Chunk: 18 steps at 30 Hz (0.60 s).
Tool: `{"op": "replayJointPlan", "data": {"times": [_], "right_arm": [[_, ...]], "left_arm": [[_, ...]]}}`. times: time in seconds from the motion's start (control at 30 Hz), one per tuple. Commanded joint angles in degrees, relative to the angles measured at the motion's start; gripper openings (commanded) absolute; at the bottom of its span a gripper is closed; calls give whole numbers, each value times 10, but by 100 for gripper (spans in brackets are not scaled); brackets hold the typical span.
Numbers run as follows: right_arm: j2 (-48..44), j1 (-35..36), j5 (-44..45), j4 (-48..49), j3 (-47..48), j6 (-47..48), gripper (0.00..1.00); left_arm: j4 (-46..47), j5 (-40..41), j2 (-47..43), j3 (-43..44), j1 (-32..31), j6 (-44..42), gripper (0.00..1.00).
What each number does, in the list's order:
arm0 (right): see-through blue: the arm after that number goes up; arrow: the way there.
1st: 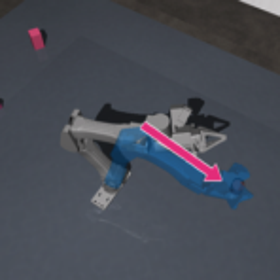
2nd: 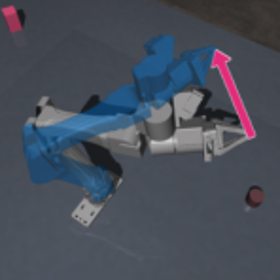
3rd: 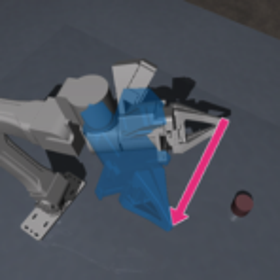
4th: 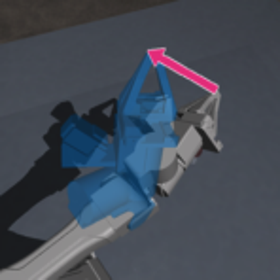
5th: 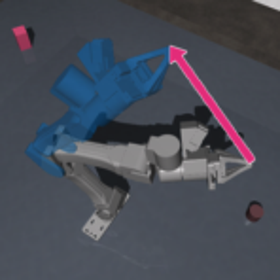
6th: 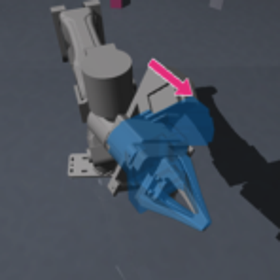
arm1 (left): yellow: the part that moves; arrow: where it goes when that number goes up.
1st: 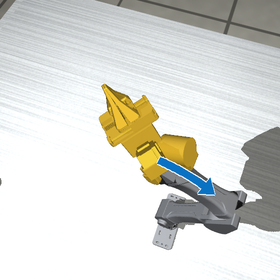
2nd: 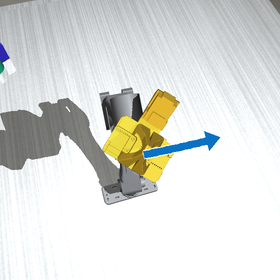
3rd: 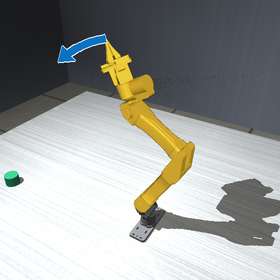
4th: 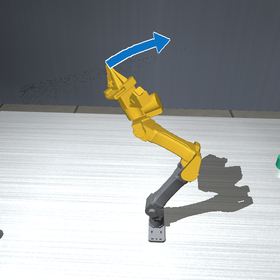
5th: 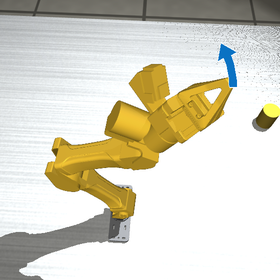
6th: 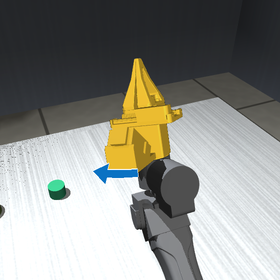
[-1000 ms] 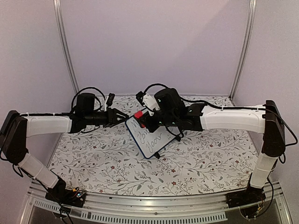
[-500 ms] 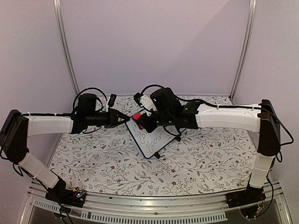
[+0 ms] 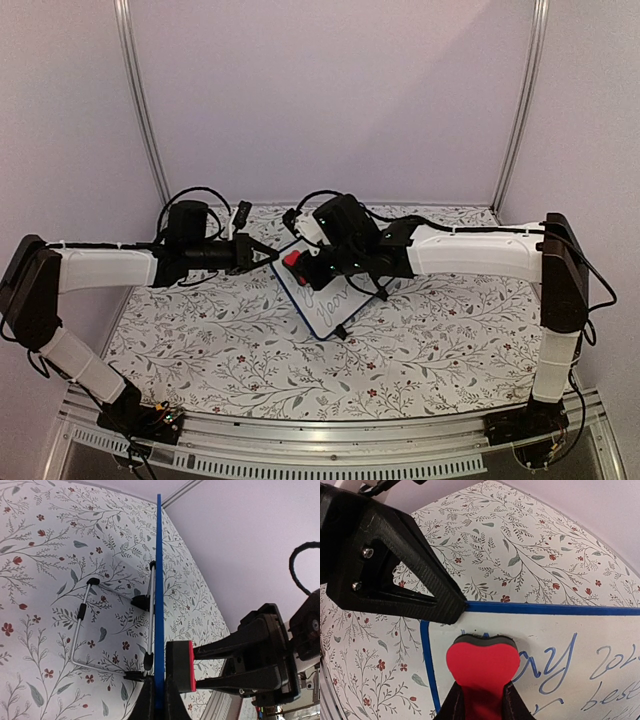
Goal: Erase the whiteboard
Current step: Hold the whiteboard at the center of the board, then erase the whiteboard at the center of the board.
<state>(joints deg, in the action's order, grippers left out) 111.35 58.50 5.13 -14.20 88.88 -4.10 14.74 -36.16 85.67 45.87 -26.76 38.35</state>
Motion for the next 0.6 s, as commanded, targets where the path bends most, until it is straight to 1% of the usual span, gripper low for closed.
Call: {"op": "replayJointPlan", "data": {"times": [0.0,0.37,0.57], "right_arm": [[7,4,-7,-6,21,-7,16],[26,4,0,-20,50,5,16],[35,4,2,-26,42,4,15]], "left_arm": [[2,-1,6,-5,-4,2,0],[-12,15,6,-1,-4,-6,0],[-13,19,5,-2,-4,-7,0]]}}
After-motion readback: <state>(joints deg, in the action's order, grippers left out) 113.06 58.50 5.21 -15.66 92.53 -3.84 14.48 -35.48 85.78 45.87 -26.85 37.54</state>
